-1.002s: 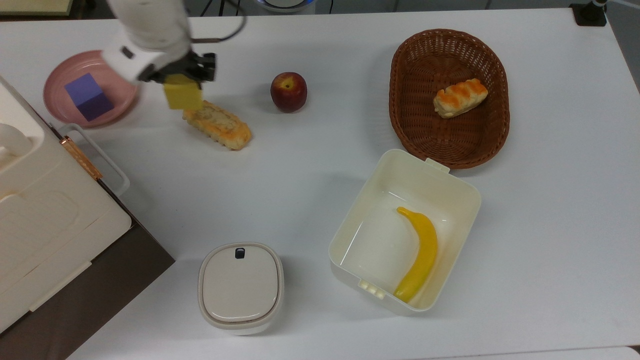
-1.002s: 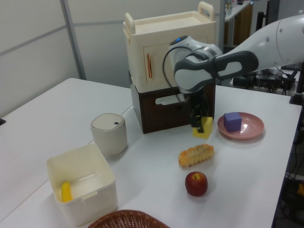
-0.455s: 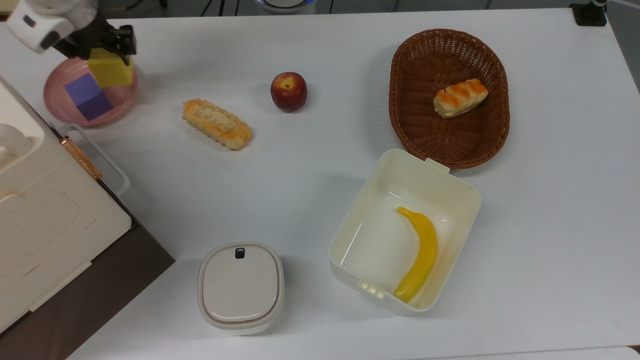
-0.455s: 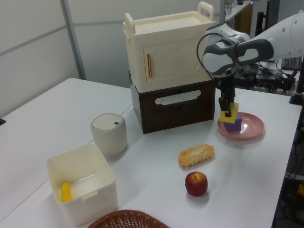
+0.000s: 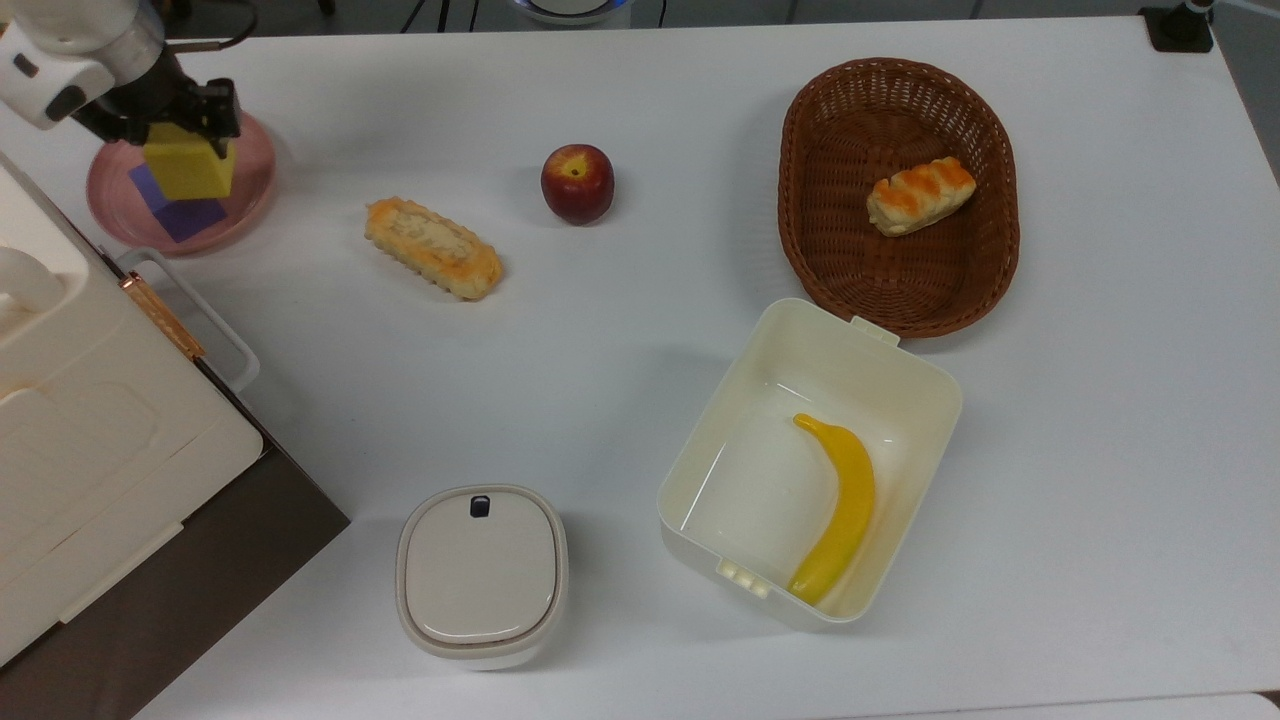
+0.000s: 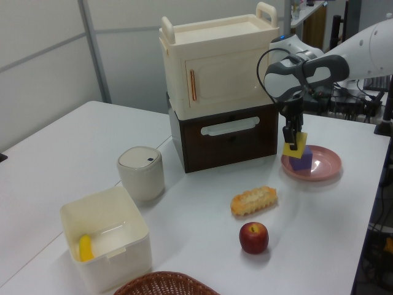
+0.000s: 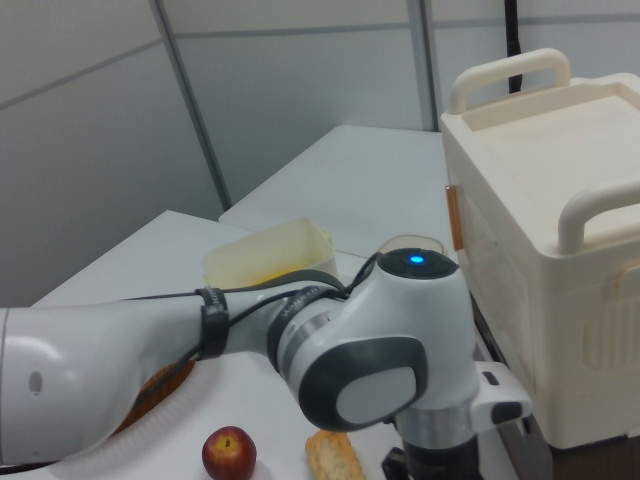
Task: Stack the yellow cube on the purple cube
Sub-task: 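Lower the yellow cube onto the purple cube and open the gripper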
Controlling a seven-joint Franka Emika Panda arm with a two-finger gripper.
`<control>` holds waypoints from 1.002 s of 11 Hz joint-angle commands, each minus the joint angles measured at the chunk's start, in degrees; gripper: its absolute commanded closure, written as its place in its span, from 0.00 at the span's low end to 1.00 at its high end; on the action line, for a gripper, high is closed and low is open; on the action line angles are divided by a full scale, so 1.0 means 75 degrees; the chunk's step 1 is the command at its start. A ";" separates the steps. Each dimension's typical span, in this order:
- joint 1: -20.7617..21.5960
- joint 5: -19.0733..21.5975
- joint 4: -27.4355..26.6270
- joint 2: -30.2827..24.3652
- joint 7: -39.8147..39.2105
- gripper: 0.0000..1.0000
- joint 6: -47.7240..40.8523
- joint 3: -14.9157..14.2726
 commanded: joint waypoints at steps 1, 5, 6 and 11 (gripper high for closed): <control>-0.0206 -0.0135 0.0203 0.0203 -0.0098 0.46 0.0488 -0.0046; -0.0266 -0.0533 0.0203 0.0180 -0.0087 0.40 0.0512 -0.0058; -0.0254 -0.0603 0.0203 0.0192 -0.0063 0.36 0.0501 -0.0058; -0.0254 -0.0896 0.0145 0.0180 -0.0028 0.00 0.0442 -0.0058</control>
